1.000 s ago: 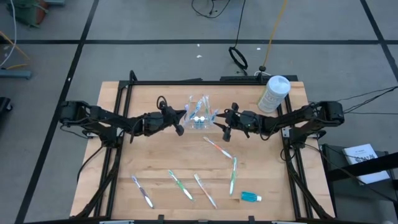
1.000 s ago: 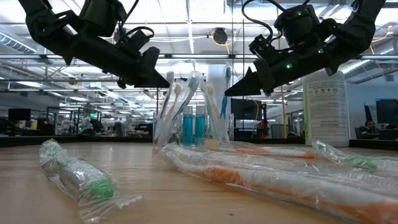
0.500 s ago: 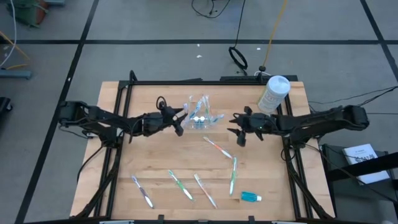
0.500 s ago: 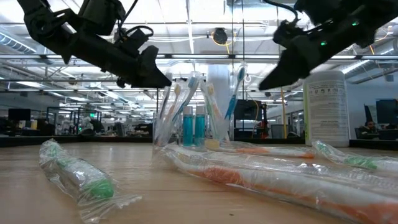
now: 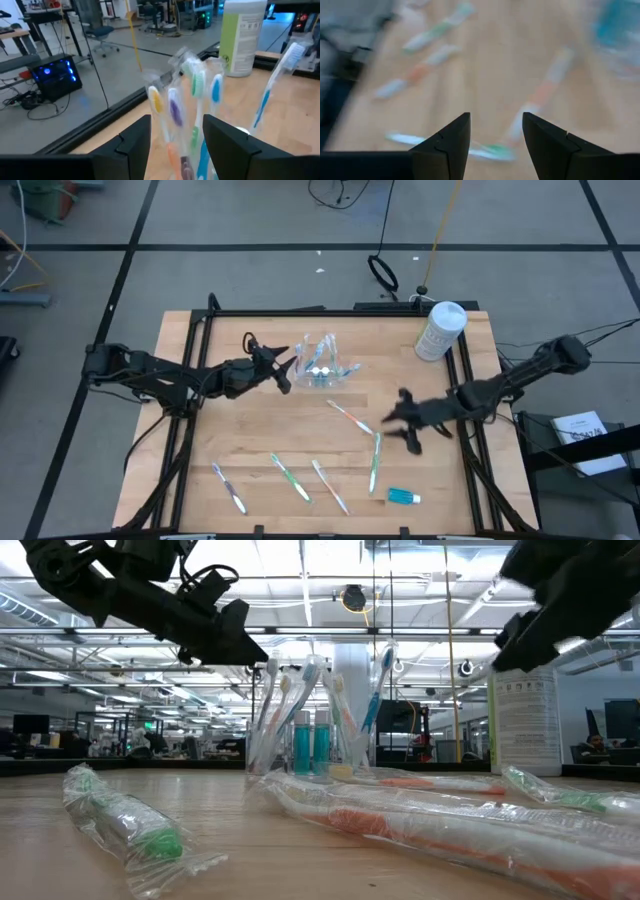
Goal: Pick & Place Toothbrushes
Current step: Put the mouthwash into the transparent organizer
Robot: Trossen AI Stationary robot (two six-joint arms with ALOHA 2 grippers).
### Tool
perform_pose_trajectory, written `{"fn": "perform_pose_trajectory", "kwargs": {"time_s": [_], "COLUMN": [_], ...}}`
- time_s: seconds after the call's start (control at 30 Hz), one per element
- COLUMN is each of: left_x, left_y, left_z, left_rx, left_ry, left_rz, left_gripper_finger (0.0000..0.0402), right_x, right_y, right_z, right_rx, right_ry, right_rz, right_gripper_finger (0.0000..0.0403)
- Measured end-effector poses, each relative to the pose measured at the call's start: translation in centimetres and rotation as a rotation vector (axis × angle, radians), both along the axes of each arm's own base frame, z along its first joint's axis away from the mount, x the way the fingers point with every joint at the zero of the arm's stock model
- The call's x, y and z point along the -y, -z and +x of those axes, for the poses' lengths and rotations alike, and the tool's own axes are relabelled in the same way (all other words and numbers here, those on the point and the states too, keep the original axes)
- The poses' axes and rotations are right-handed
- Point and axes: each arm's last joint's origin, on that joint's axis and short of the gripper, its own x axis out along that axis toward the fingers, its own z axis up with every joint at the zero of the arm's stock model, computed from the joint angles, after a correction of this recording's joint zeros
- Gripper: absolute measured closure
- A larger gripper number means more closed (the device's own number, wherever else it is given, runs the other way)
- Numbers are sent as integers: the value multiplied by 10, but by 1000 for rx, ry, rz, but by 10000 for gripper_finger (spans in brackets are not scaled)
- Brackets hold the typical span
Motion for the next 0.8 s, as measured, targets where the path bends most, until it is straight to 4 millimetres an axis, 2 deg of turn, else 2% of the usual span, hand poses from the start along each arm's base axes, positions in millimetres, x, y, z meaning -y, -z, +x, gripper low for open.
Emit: {"fn": "perform_pose_trajectory", "kwargs": {"time_s": [0.23,0.37,0.47,0.6,0.8], "left_x": [0,0,0,0,0], "left_y": [0,-1,-1,-2,-3], "left_z": [1,1,1,1,1], "left_rx": [9,34,46,60,68], "left_ry": [-1,-6,-8,-9,-9], "left_rz": [-2,-25,-40,-43,-41], "left_gripper_finger": [215,215,215,215,215], "right_x": [-53,-77,-95,-120,-151], "right_y": [32,42,39,25,11], "right_z": [-19,-32,-36,-31,-13], "right_rx": [208,270,312,348,203], "right_ry": [-237,-290,-312,-298,-279], "right_rz": [203,154,116,92,24], "right_gripper_finger": [225,230,235,238,238]}}
